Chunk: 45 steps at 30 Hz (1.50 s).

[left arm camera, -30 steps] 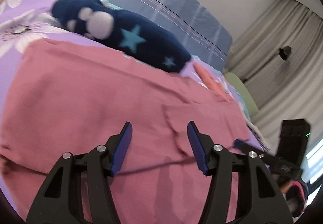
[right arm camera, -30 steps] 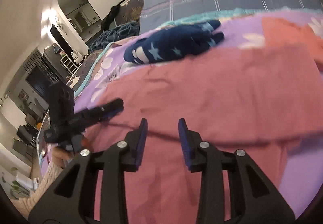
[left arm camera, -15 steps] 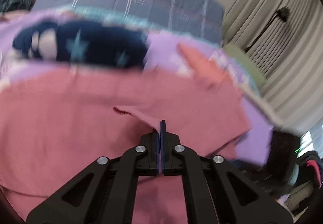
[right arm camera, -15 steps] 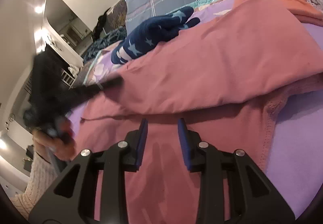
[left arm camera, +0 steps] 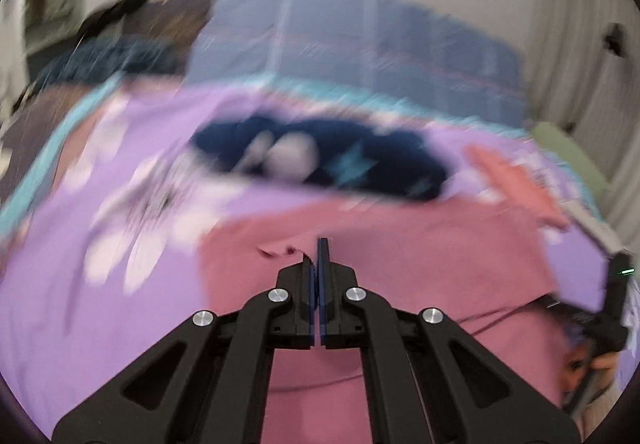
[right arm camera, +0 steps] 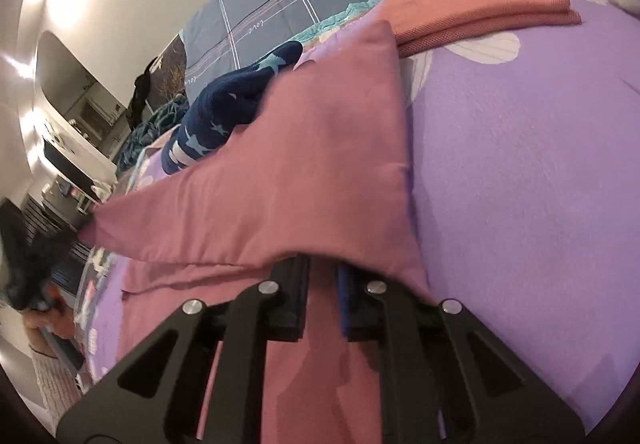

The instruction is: Fold small clothes

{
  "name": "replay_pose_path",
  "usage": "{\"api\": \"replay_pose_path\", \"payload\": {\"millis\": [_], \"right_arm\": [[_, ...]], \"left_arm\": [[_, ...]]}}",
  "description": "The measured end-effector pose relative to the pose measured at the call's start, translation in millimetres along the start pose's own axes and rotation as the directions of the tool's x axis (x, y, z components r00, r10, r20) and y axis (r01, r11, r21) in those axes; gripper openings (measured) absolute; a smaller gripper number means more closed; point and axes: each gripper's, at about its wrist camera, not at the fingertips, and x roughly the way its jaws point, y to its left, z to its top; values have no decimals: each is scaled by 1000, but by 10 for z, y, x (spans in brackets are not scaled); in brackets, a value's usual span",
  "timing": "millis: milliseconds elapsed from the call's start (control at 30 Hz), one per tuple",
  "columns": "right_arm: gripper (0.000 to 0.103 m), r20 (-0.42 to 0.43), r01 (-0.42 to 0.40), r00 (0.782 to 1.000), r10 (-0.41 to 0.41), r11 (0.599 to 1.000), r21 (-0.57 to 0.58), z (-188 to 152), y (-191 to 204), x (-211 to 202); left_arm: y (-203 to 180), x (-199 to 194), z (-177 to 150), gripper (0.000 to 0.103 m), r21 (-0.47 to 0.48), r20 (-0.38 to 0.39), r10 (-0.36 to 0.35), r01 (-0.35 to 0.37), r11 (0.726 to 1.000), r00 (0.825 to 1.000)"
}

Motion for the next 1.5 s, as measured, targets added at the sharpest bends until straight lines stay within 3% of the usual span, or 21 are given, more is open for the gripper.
{"api": "replay_pose_path", "payload": {"millis": [133,200,267,300,367,433,500,567,633,733,833,967,1067,1133,1167,1200,1233,1267,1300,1433,1500], "right_arm": [[15,-2,-10,1000,10,1000,-1,-28,7,7],[15,-3,-6,1000,6,1000,-7,-19,25,41],[16,-3,-3,1000,2,1000,-14,-18,32,31],[17,-3,-3,1000,3,1000,-15,-11,22,19],[17,-4,-4,1000,4,1000,-14,-9,6,4],[17,-5,-1,1000,1,1000,-17,3,-10,1],[17,-16,11,1000,-12,1000,-28,5,9,-7],[17,-46,45,998,-48,997,-67,1,67,-59],[17,-82,81,992,-92,988,-129,-11,162,-163],[17,-72,23,997,-38,981,-194,83,303,-452],[17,-1,41,999,-42,980,-196,332,358,-580],[15,4,44,999,-44,986,-163,722,317,-284],[7,-3,98,995,-102,966,-241,859,416,9],[5,2,219,974,-228,931,-292,901,369,211],[0,22,399,911,-412,863,-309,913,211,402],[0,37,452,885,-464,838,-305,898,98,486],[0,32,436,894,-447,853,-288,888,-23,527],[0,17,390,918,-397,890,-235,888,-141,508],[0,25,380,923,-384,898,-221,889,-151,470],[2,79,441,897,-436,863,-247,826,33,302],[2,67,344,939,-337,912,-225,710,170,39]], "left_arm": [[368,301,-224,1,-82,-82,43,-50,995,996],[410,289,-282,2,-104,-80,62,-70,992,995],[394,196,-252,12,-100,-41,79,-83,992,996],[377,154,-231,22,-99,-23,87,-89,991,996],[323,45,-164,27,-109,21,60,-57,992,998],[274,7,-164,31,-121,38,-22,26,992,999],[159,98,-229,36,-97,13,-57,58,994,998],[-2,390,-409,50,-10,-88,11,-12,1000,996],[-119,493,-498,59,58,-99,65,-59,997,993],[-246,490,-503,62,123,-102,114,-101,987,988],[-299,484,-521,62,157,-94,150,-134,978,984],[-258,488,-512,63,145,-96,139,-125,982,986],[-257,514,-512,63,147,-95,143,-128,981,985],[-248,510,-512,63,146,-95,142,-127,981,985],[-252,513,-511,63,145,-96,140,-125,981,986],[-250,512,-513,64,142,-96,134,-119,983,986],[-242,510,-513,65,137,-97,125,-111,984,987],[-236,509,-514,65,134,-97,120,-106,985,988],[-229,515,-510,67,130,-100,113,-99,987,989],[-222,521,-505,69,124,-102,97,-85,989,990],[-216,517,-507,69,120,-101,92,-80,990,991]]}}
